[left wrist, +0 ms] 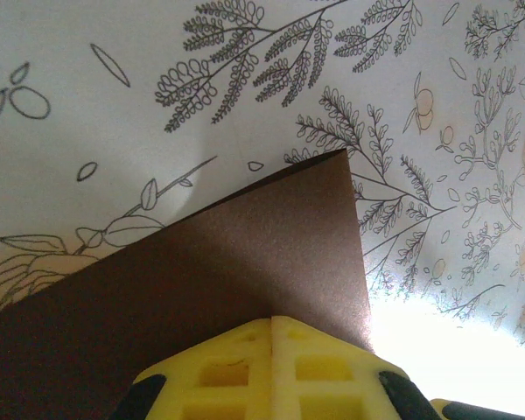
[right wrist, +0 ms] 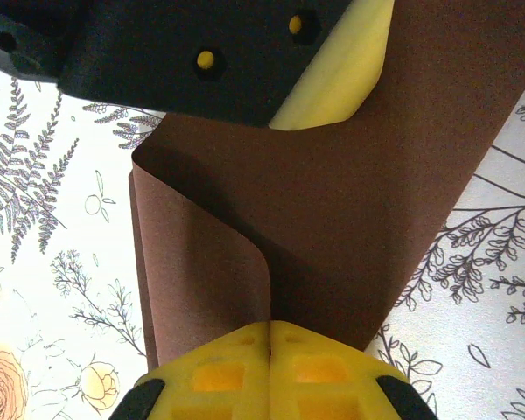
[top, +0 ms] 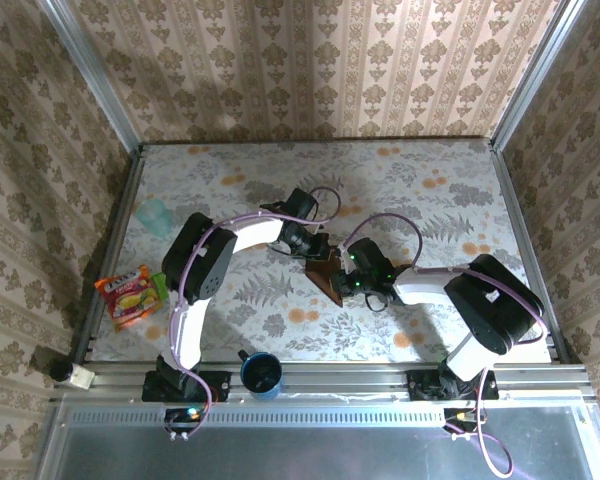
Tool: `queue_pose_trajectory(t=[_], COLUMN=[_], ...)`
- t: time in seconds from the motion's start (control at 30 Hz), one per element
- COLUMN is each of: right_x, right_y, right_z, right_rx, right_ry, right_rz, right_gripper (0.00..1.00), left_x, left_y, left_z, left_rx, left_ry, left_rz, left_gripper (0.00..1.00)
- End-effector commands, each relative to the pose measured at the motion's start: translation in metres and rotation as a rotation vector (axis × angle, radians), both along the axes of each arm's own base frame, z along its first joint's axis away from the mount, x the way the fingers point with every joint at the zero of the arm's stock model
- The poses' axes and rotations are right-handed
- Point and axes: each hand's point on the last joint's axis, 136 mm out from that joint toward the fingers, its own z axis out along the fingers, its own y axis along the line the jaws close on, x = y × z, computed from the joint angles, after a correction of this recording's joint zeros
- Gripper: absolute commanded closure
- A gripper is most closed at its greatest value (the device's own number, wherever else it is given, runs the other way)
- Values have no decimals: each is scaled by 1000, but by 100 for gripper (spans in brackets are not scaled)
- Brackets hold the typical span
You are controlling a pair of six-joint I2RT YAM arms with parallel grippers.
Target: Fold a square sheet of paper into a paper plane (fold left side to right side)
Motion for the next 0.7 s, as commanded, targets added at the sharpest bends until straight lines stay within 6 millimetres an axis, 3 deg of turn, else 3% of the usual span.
queue_pose_trajectory(t=[0.0,0.17,0.67], right_x=[-5,-10,0], right_y=[-2,-1,1], right_z=[4,12,4], right_rx=[17,47,11], right_ry=[4,0,8], right_rz=[9,14,5], right_gripper=[100,100,100], left_x=[-11,-10,-11], left_y=[19,19,19], left_z=[-32,-31,-32], left_rx=[125,126,128], left_ry=[31,28,32], left_rz=[-4,-2,2], left_gripper=[99,99,99])
